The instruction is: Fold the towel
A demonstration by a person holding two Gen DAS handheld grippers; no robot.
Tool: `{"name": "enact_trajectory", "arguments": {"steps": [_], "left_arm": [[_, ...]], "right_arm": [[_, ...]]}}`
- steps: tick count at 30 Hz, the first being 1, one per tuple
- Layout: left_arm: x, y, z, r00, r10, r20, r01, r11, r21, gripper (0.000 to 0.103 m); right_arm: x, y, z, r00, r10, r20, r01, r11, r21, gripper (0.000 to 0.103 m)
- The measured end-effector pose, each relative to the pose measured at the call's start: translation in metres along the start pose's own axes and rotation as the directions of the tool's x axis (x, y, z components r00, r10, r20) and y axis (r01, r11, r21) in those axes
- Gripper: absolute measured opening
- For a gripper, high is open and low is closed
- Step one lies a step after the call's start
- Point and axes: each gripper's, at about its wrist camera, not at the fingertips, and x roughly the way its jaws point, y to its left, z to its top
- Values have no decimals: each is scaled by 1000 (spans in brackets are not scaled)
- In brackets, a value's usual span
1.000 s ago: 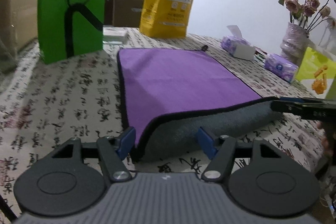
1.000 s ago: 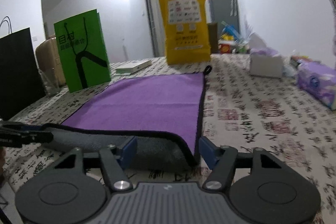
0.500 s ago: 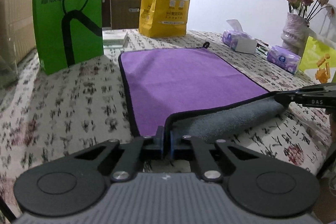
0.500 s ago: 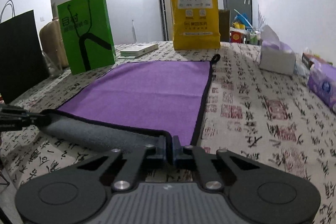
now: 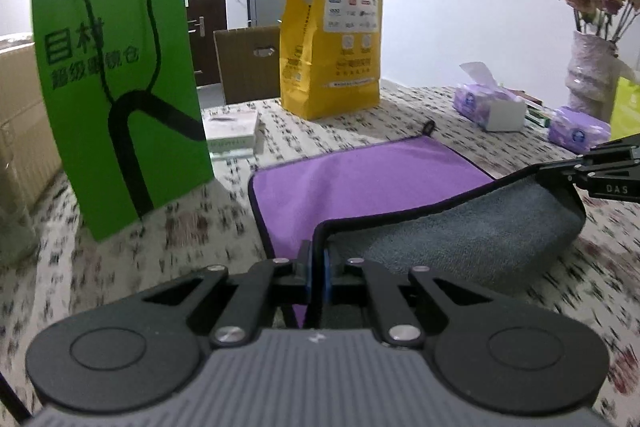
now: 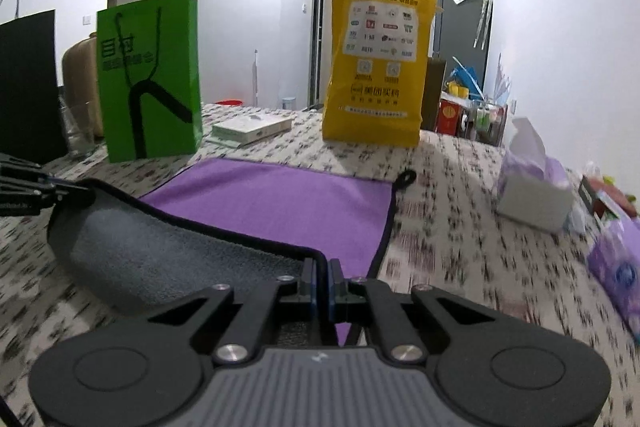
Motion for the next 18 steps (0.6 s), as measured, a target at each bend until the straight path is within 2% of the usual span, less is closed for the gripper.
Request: {"name": "enact_trajectory", "arguments": {"steps": [4,11,18], "left_arm": [[28,14,22,1000,11,-4,-11,1000,10,6],[95,42,57,999,10,-45,-11,1000,-22,6],[155,59,74,994,36,-103,-42,998,-49,6]], "right_arm": [[32,-11,22,1000,4,-7,-4,1000,2,5],[96,-44,51,999,17,-36,-12,994,112,5],[156,-62,73,998,-10,-67,19,990,142,5]]}}
